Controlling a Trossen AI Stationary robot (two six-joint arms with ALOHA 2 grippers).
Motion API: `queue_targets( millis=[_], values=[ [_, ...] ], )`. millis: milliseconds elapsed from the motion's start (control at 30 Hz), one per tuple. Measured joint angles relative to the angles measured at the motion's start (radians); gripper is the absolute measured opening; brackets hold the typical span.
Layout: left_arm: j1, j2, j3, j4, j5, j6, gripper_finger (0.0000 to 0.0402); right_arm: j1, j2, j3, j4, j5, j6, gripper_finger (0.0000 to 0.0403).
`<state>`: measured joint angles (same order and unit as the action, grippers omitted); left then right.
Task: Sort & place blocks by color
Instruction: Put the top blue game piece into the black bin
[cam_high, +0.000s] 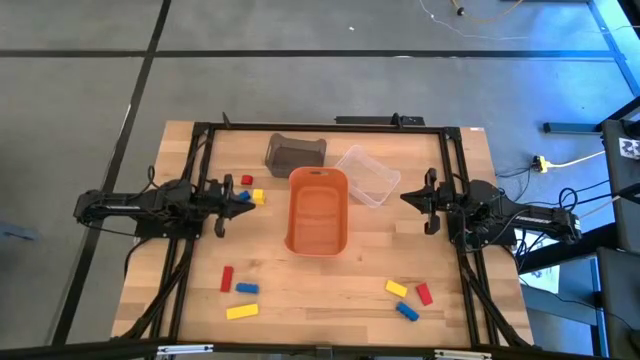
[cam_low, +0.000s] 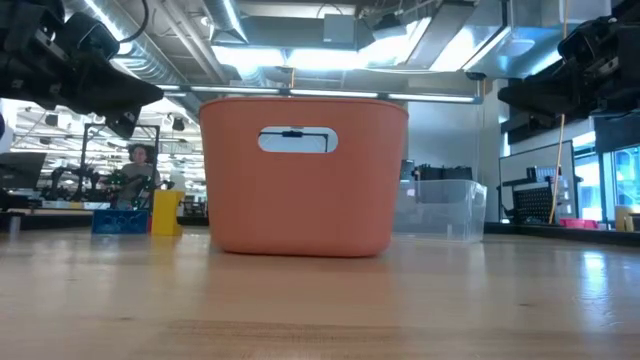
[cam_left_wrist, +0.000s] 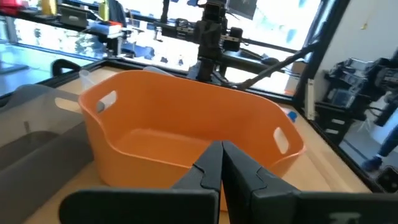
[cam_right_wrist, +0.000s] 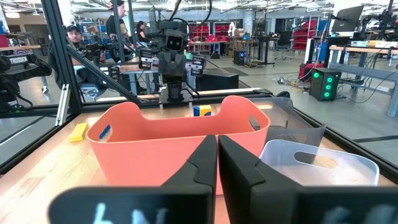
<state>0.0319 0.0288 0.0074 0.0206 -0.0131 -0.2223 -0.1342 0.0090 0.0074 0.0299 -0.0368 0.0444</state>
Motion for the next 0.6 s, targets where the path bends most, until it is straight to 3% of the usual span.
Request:
queue_targets(
  millis=[300, 600],
  values=[
    [0.0, 0.0, 0.0, 0.088, -0.136, -0.045, 0.0017, 0.0, 0.0, 0.0, 0.0, 0.0, 0.0, 0.0018],
    [0.0, 0.099, 0.095, 0.128, -0.185, -0.062, 0.0153, 0.0, 0.0, 0.0, 0.0, 0.0, 0.0, 0.0018]
  ],
)
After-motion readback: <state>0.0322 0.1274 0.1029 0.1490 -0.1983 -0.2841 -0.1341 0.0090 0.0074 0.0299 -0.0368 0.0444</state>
